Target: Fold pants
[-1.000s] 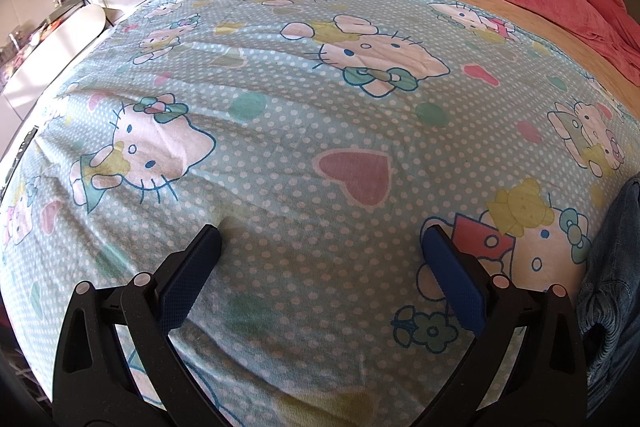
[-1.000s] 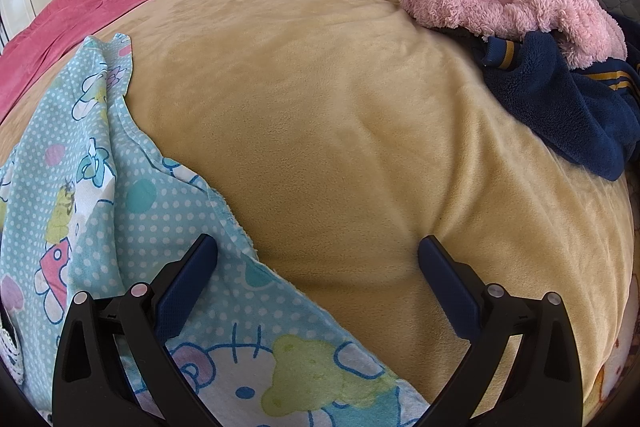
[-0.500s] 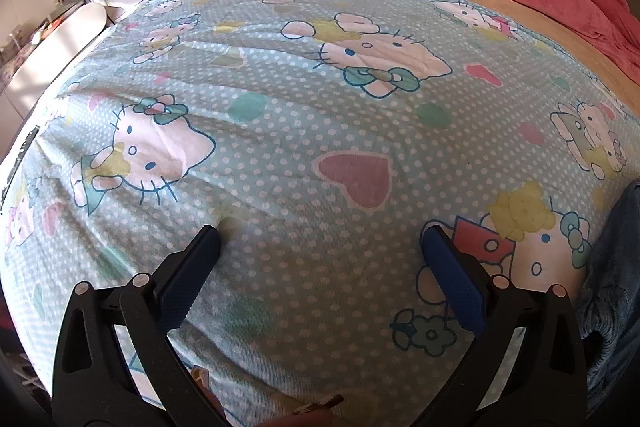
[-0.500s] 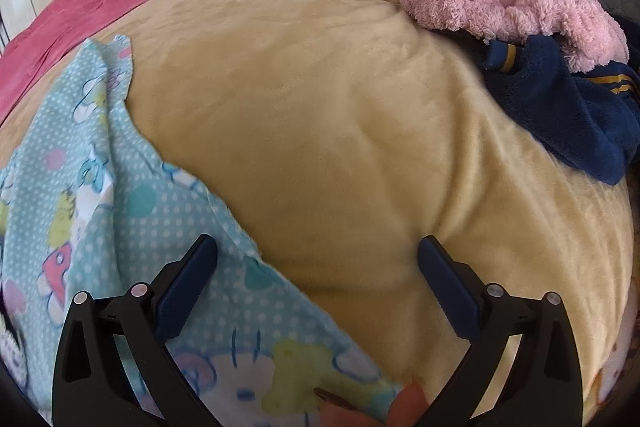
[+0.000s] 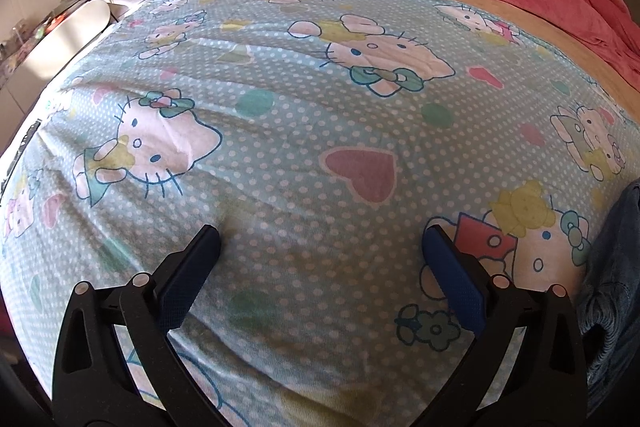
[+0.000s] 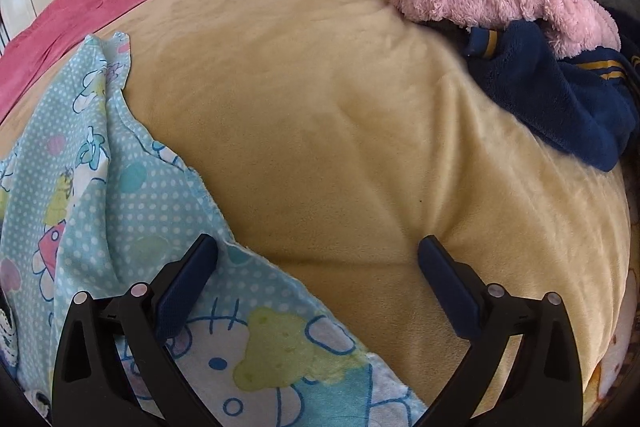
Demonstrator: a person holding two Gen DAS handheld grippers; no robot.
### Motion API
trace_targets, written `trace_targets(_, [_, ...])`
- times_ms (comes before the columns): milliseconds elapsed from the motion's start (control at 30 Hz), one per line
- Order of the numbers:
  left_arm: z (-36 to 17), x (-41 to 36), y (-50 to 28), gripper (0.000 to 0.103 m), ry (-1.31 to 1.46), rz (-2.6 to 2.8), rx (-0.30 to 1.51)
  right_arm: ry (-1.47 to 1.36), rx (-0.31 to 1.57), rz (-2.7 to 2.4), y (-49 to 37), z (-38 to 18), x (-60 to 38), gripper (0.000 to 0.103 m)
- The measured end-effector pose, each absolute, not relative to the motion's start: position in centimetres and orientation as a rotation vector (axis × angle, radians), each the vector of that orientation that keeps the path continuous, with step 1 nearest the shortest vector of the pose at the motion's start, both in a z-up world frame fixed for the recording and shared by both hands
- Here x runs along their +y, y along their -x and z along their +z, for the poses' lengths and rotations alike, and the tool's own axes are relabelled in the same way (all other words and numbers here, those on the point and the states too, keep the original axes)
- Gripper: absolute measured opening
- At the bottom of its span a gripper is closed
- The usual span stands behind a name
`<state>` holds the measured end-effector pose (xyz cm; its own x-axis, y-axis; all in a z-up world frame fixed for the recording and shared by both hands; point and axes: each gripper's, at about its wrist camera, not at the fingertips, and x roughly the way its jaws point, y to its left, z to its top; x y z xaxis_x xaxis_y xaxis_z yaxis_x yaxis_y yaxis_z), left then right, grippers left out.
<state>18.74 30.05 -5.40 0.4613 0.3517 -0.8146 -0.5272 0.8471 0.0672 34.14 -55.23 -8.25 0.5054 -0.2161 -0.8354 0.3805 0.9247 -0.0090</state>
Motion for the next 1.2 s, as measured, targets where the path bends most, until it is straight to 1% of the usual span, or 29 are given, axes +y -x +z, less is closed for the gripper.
trace_targets(1133, [-5.46,30.28,-18.79,0.095,0.200,0.549,0.951,-0.186,0.977,-0.359,-34.40,-8.29,-55.13,0.099])
trace_targets(1200, [-5.46,30.27,-19.17,0.095,0.187,0.554,0.971,-0.182,0.978,-0.361,-34.44,-8.28,-55.07,0.099])
